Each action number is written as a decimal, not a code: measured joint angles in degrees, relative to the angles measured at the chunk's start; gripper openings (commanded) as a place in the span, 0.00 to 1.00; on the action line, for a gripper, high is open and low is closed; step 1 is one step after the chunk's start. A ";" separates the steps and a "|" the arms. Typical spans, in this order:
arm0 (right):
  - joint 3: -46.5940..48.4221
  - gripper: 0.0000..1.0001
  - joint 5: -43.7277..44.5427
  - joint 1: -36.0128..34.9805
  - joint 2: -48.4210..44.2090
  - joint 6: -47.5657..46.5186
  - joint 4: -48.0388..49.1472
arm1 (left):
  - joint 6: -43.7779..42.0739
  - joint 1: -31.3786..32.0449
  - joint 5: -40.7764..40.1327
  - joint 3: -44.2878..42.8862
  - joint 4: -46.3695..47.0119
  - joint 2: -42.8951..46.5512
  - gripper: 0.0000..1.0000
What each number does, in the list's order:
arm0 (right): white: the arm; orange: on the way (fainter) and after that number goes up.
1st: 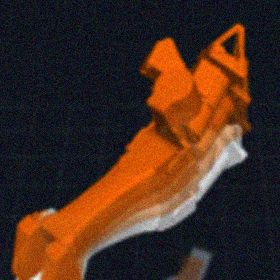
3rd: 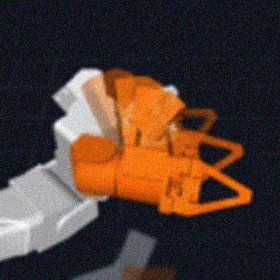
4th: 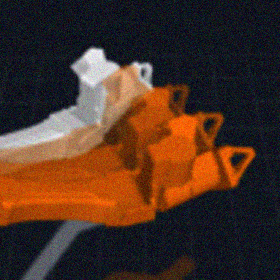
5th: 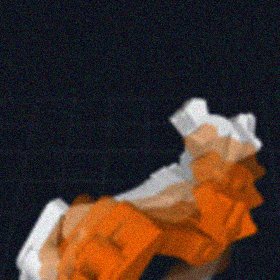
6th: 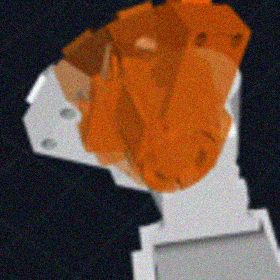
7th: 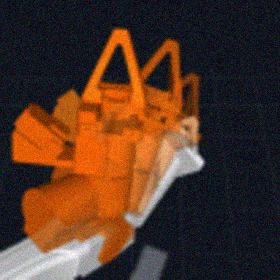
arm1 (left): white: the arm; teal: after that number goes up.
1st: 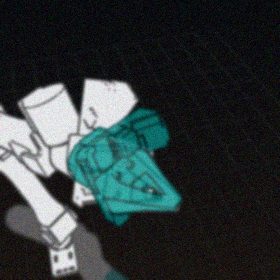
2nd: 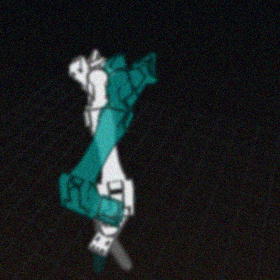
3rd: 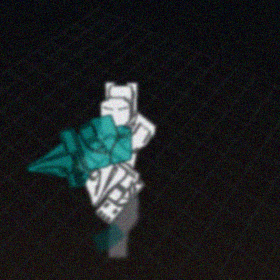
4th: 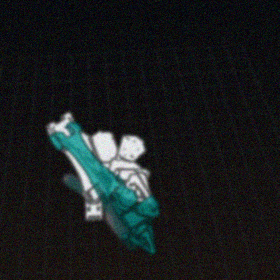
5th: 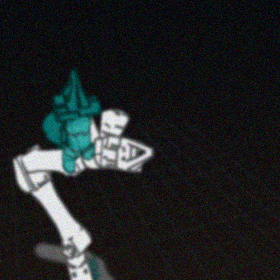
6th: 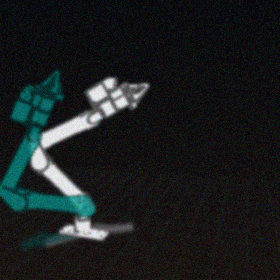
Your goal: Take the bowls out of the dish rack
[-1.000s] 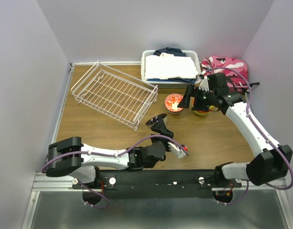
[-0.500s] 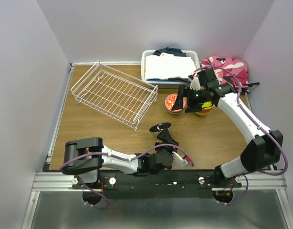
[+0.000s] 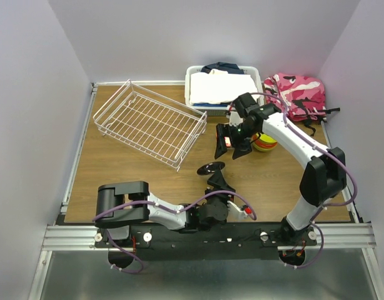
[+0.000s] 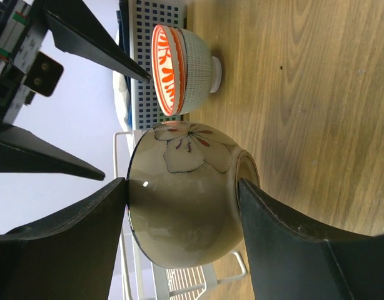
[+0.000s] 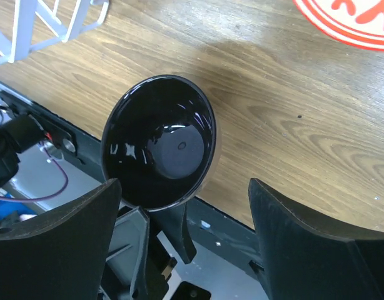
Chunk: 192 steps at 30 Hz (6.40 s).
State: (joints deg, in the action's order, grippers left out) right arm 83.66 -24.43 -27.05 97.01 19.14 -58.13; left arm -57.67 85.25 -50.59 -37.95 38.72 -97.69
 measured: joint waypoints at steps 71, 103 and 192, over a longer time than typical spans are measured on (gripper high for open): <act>-0.39 0.01 14.45 -7.04 5.42 1.79 7.61 | 2.51 -0.46 -2.60 -0.79 2.95 -1.62 0.99; -46.71 0.01 41.72 0.96 -33.31 19.93 28.20 | 55.87 -7.21 13.20 -5.70 -33.48 29.42 0.99; -46.10 1.00 60.94 7.67 -77.99 -6.91 42.84 | 77.68 -75.62 11.08 1.88 -58.51 78.14 0.99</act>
State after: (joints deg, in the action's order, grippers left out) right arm 37.56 36.51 -19.38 19.03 12.23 -15.29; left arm 20.01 9.63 -39.51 -36.07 -19.79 -19.55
